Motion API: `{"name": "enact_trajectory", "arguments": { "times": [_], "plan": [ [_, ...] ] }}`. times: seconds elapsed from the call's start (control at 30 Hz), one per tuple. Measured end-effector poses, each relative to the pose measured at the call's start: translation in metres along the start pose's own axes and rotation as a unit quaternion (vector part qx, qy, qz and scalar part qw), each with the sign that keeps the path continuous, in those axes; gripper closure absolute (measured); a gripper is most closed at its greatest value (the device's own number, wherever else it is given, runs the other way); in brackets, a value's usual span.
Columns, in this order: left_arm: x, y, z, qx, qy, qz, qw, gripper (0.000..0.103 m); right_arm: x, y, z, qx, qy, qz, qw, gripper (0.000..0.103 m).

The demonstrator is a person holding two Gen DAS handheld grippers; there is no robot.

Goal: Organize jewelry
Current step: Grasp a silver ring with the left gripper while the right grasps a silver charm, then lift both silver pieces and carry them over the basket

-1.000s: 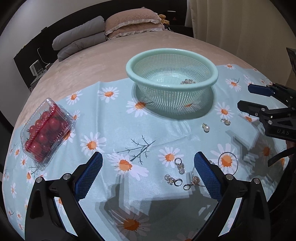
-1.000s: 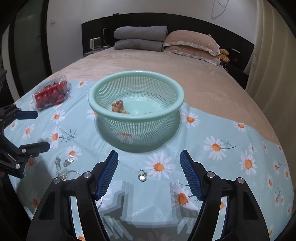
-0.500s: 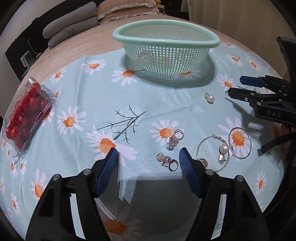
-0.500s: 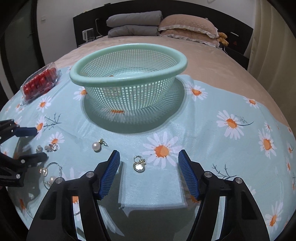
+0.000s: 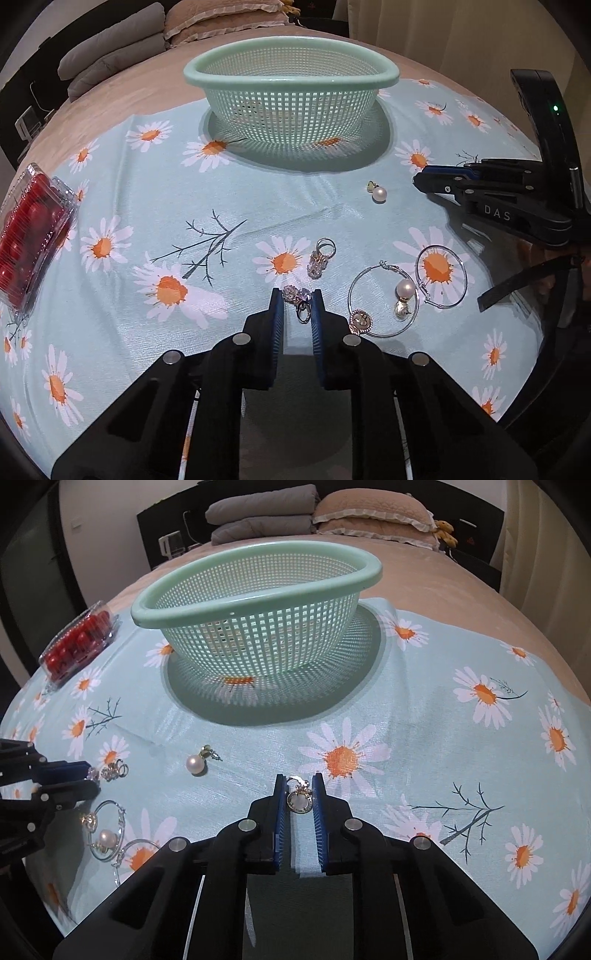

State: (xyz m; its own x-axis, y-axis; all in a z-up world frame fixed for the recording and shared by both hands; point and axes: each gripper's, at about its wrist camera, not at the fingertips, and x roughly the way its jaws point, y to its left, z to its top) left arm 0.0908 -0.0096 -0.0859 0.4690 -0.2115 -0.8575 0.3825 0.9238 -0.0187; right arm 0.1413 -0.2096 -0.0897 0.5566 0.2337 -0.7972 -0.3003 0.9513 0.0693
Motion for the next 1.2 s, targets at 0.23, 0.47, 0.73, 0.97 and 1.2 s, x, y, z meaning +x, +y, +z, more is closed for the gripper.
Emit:
{"name": "enact_trajectory", "arguments": {
  "times": [0.23,0.47,0.73,0.97,1.2],
  "plan": [
    [-0.008,0.001,0.000,-0.002,0.013,-0.006,0.9999,0.088,-0.016,-0.006,0.002,0.012,0.011,0.007,1.000,0.090],
    [-0.027,-0.002,0.005,0.002,-0.001,-0.006,1.0000,0.088,-0.050,-0.006,0.008,-0.009,-0.007,0.013,1.000,0.090],
    [-0.055,0.001,0.024,0.016,-0.030,0.006,0.9994,0.088,-0.084,0.006,0.021,-0.036,-0.037,0.018,0.998,0.090],
    [-0.074,0.007,0.056,0.023,-0.058,0.017,0.9979,0.088,-0.108,0.007,0.039,-0.046,-0.067,0.021,0.996,0.090],
    [-0.082,0.009,0.086,0.029,-0.075,0.015,0.9966,0.088,-0.121,0.008,0.062,-0.053,-0.090,0.022,0.994,0.090]
  ]
}}
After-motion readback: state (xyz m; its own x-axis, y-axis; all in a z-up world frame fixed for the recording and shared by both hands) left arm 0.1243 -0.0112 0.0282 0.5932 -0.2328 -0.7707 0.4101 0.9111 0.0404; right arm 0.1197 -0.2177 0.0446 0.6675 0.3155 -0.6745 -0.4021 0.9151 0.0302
